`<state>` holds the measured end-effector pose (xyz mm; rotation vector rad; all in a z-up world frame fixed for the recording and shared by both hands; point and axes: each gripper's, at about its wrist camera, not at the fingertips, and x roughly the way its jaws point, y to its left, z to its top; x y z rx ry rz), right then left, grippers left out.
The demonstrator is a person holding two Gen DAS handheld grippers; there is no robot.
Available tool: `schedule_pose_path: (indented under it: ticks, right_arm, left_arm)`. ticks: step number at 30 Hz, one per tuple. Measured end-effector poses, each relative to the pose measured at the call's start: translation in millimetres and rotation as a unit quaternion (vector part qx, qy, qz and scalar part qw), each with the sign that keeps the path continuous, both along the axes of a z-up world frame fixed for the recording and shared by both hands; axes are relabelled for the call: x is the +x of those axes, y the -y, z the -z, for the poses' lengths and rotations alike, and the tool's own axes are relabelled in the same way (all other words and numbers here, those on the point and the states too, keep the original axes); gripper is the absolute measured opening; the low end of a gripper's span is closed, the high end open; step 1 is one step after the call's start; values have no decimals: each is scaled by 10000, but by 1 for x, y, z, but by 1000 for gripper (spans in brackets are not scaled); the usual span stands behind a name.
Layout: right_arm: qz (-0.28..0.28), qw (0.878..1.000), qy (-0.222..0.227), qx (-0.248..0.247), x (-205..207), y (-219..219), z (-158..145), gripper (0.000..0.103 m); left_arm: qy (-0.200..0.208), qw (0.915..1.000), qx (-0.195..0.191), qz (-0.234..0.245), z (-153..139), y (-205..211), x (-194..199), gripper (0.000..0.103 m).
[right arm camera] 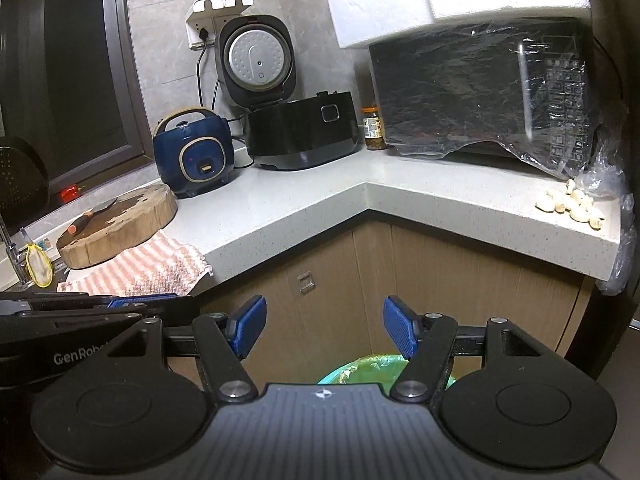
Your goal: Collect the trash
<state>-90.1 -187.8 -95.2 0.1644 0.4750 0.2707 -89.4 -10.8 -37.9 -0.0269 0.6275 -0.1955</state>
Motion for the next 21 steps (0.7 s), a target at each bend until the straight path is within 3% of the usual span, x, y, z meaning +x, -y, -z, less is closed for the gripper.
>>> schedule_pose_path:
  ticks: [21]
  right_arm:
    - [-60,10000,-21,-24,-2,0,2,66]
  left_arm:
    - [22,10000,52,42,-1,6,1,15]
